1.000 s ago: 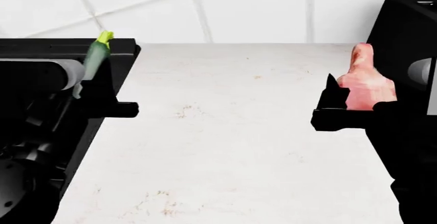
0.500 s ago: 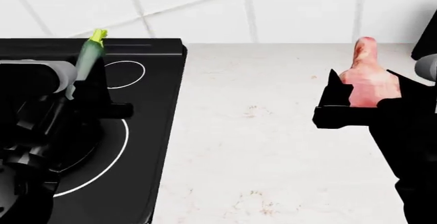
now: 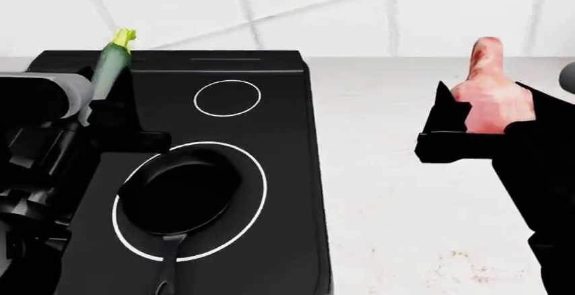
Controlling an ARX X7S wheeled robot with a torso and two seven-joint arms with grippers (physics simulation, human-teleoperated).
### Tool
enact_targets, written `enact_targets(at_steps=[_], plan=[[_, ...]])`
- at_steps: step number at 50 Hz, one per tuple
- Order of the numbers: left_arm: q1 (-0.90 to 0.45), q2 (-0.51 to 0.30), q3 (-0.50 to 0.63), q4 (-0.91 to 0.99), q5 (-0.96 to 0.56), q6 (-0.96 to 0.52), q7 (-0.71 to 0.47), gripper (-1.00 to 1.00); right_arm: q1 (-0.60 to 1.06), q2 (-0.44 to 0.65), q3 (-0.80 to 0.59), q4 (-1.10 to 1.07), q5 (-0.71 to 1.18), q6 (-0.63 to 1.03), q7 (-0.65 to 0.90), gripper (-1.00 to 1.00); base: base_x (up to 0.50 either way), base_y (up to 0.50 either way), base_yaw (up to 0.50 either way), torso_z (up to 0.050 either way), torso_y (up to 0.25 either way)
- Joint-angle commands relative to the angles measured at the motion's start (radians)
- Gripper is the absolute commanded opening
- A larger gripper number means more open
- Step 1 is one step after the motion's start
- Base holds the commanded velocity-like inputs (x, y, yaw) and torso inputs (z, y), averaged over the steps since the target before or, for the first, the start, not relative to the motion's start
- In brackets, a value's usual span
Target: Place both pans onto different burners. Then place the zucchini and the pork chop on different pans.
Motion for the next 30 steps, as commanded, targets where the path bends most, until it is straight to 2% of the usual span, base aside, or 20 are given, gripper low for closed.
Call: enact_targets(at_steps=[1, 30], plan=[[-0.008, -0.006, -0.011, 0.003, -0.003, -0.003, 0.096, -1.0, 0.014, 0.002, 0.006, -0.003, -0.004, 0.013, -0.006, -1.0, 0.0, 0.5, 0.0, 0.0, 0.0], [0.014, -0.019, -0.015, -0.004, 0.006, 0.007, 0.099, -1.0, 0.035, -0.003, -0.008, -0.01, 0.004, 0.018, 0.003, -1.0, 0.0, 0.5, 0.0, 0.0, 0.001]])
